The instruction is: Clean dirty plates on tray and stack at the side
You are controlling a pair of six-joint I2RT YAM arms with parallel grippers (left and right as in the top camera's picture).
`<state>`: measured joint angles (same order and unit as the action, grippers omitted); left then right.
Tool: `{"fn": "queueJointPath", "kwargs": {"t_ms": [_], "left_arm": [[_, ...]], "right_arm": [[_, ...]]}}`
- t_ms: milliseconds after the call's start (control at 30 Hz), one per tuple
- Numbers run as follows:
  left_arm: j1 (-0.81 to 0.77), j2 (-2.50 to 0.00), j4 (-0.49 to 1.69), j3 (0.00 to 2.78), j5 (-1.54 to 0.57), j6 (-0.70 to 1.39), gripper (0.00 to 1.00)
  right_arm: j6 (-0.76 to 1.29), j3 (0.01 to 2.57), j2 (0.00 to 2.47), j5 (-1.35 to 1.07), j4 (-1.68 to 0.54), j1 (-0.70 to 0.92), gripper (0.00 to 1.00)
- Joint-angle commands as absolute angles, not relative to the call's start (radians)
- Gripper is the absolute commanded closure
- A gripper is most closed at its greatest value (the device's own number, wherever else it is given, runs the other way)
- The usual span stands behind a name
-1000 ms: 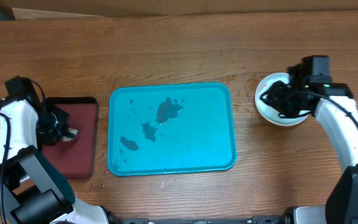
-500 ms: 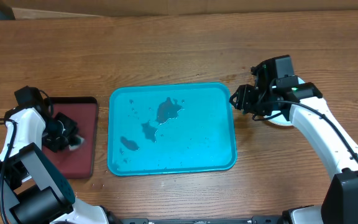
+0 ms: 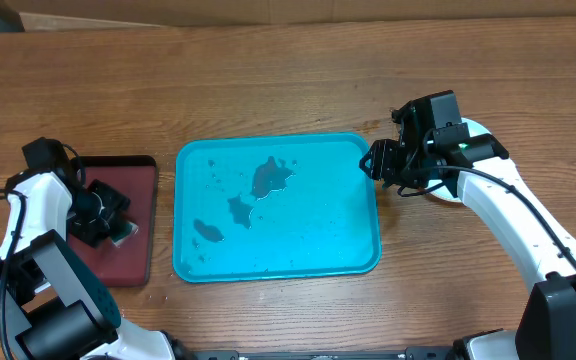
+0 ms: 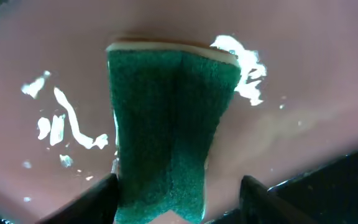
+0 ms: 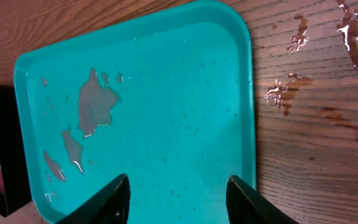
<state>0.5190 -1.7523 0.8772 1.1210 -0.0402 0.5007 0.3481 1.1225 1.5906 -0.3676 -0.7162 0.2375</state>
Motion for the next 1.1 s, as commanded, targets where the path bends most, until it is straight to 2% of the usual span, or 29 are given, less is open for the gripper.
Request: {"fn": "queueJointPath", "kwargs": {"t_ms": [0,267,400,533,867,1067], "left_arm": [[0.515,-1.745,0.89,1.137,-0.008,0.493,0.57],[0.515,-1.745,0.806,1.018,0.038,0.509,0.91],[0.515,-1.745,0.677,0.915,0.033,0.509,0.93],[0.515,-1.744,0.662,0.908,0.032,0.508,0.96],[0.515,-1.744,0.925,1.18,0.032,0.509,0.96],[0.515,-1.745,0.926,1.229,0.034,0.509,0.94]], "right_arm": [[0.353,1.118,1.58,-0.36,-0.706,0.243,0.48],[0.353,1.118,1.58,-0.357,-0.693,0.243,0.48],[0.353,1.118,1.58,-0.357,-0.693,0.243,0.48],[0.353,1.118,1.58,-0.357,-0.693,0.243,0.47],[0.353,1.118,1.58,-0.357,-0.696,0.243,0.47],[0.353,1.118,1.58,-0.357,-0.696,0.243,0.47]]}}
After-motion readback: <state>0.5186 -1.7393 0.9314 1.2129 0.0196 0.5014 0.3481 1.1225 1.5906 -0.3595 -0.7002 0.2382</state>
